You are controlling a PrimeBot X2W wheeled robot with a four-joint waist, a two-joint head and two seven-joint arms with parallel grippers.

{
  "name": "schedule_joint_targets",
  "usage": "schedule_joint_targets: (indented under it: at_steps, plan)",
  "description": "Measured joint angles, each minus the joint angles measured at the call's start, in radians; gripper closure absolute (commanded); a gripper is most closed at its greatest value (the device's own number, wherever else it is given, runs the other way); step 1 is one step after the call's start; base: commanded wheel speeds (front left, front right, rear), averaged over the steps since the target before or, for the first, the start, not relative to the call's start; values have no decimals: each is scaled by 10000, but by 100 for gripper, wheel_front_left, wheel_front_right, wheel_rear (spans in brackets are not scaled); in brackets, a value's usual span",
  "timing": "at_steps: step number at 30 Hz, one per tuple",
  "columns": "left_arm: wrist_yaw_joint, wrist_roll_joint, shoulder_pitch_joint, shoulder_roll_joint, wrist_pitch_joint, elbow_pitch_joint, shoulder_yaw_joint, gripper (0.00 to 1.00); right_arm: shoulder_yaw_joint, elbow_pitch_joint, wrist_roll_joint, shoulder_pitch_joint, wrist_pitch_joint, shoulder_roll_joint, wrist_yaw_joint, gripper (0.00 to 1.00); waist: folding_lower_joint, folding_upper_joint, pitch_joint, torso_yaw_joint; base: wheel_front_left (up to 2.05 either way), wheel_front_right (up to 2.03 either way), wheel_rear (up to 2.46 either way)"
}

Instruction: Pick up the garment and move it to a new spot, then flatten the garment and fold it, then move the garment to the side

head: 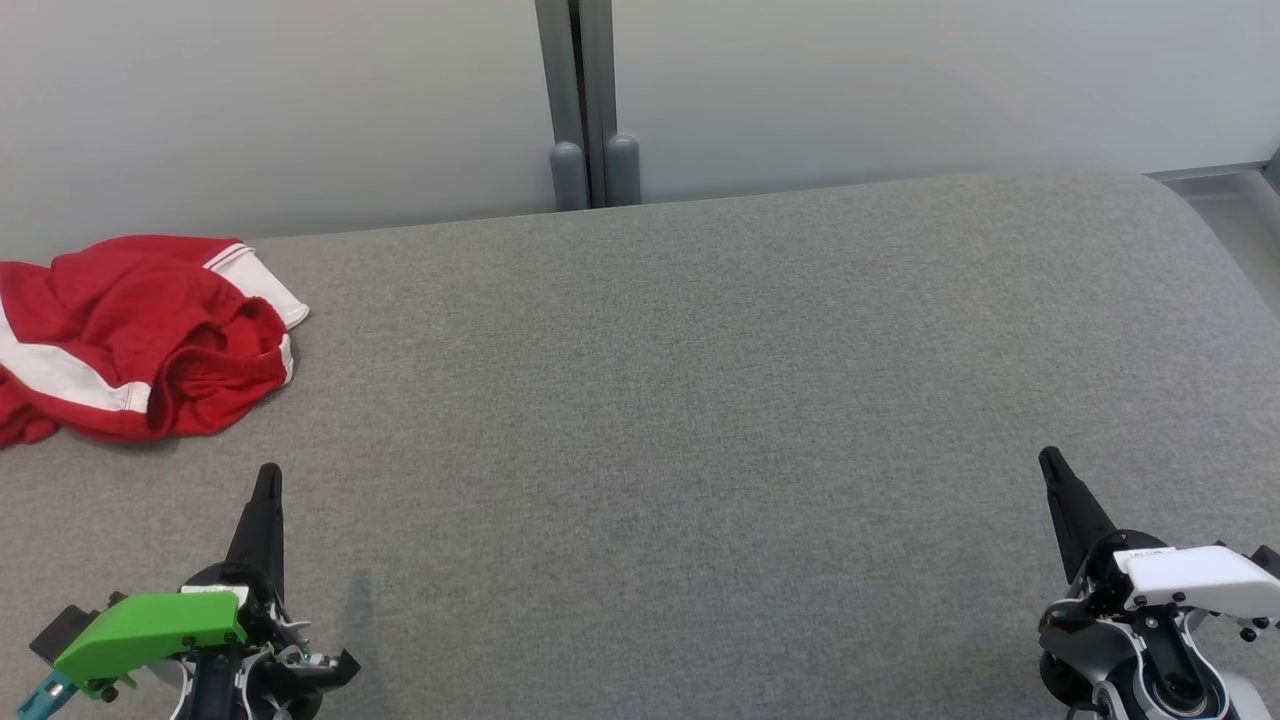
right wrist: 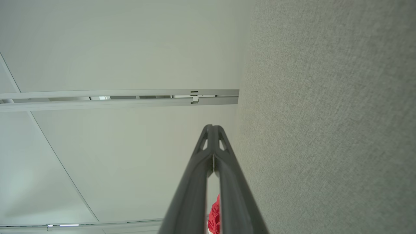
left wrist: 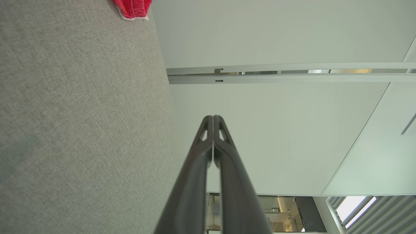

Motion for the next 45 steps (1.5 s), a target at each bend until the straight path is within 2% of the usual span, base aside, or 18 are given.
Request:
schedule_joint_targets:
  at_steps: [34, 35, 45]
  plan:
    - [0, 0, 0, 0, 0, 0, 0, 100, 0, 0, 0, 0, 0, -2, 0, 100, 1, 0, 0, 0, 0, 0, 0]
    - [0, 2, 19, -12, -10, 56, -2, 0, 4, 50, -2, 27, 0, 15, 0, 0, 0, 0, 0, 0, 0, 0, 0]
    - [6, 31, 504, -92, -259, 428, -272, 0, 217, 485, -121, 487, -245, 171, -2, 0, 0, 0, 7, -2, 0, 0, 0]
